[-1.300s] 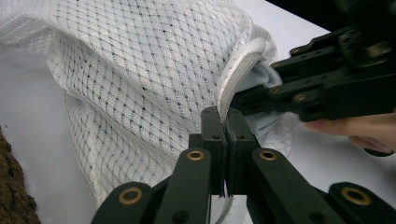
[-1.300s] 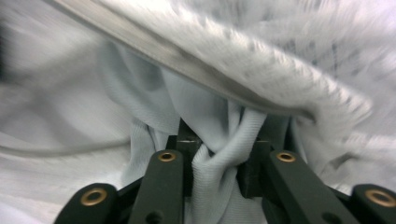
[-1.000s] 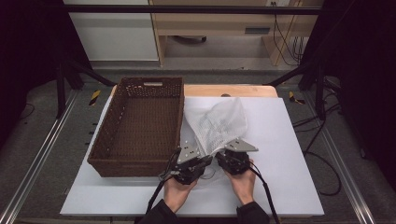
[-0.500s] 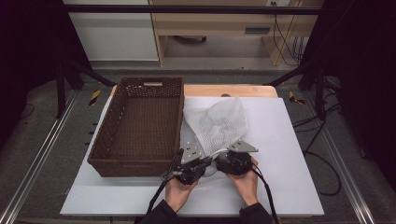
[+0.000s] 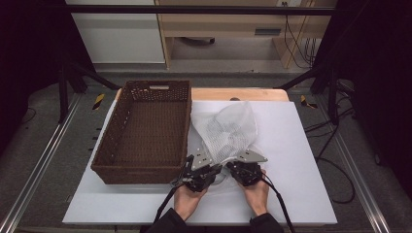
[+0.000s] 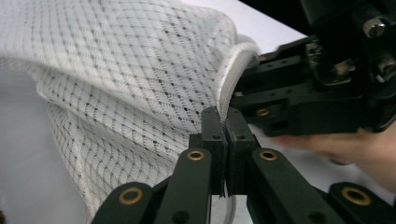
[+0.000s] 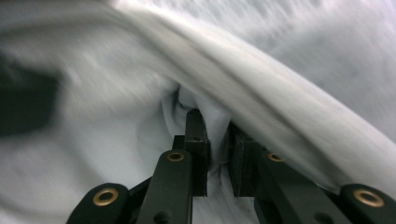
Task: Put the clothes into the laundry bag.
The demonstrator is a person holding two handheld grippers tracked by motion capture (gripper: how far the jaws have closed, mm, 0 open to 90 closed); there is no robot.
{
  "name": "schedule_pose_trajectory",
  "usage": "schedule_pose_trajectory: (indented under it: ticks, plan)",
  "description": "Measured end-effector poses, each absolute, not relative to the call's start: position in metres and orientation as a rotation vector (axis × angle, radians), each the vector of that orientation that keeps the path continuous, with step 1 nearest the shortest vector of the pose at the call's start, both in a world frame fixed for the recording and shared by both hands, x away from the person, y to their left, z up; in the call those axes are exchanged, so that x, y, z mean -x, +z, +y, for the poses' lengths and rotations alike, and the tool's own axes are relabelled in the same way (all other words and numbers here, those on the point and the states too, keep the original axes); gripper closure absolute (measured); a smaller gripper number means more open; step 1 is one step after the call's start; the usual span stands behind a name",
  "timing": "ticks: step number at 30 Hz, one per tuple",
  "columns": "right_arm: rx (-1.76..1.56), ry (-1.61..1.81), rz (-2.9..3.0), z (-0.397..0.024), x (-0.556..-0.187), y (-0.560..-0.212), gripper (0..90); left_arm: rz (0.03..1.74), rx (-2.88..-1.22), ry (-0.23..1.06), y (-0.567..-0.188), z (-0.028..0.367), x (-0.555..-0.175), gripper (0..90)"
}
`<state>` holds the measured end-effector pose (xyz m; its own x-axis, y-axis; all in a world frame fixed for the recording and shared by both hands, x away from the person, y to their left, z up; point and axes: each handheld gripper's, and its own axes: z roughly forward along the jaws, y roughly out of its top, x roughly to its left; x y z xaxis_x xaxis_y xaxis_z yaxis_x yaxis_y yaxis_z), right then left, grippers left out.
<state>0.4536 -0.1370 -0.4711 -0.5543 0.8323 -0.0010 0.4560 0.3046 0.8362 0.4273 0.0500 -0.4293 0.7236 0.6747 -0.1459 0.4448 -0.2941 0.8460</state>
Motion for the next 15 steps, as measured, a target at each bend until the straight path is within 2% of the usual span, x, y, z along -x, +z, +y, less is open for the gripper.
schedule_pose_trajectory:
  ticks: [4, 6, 11, 12, 13, 14, 15]
  plan:
    - [-1.195, 1.151, 2.084, -0.123, -0.473, -0.470, 80.1, 0.837, -1.936, 0.293, -0.422, 0.050, -0.420, 87.7]
    - [-1.280, 1.071, 2.005, -0.122, -0.491, -0.481, 80.1, 0.837, -1.936, 0.290, -0.421, 0.052, -0.419, 87.7]
    - [-1.325, 1.036, 1.978, -0.125, -0.495, -0.485, 77.2, 0.847, -1.958, 0.289, -0.428, 0.052, -0.423, 87.7]
    - [-1.300, 1.031, 1.994, -0.125, -0.492, -0.484, 73.6, 0.849, -1.962, 0.291, -0.430, 0.051, -0.423, 87.7]
    - [-1.297, 1.055, 2.025, -0.129, -0.485, -0.479, 61.8, 0.851, -1.963, 0.295, -0.430, 0.051, -0.423, 87.7]
    - [-1.297, 1.055, 2.025, -0.129, -0.485, -0.479, 61.8, 0.853, -1.961, 0.297, -0.431, 0.051, -0.424, 87.7]
    - [-1.261, 1.084, 2.068, -0.134, -0.475, -0.473, 49.5, 0.854, -1.961, 0.301, -0.431, 0.051, -0.424, 87.6]
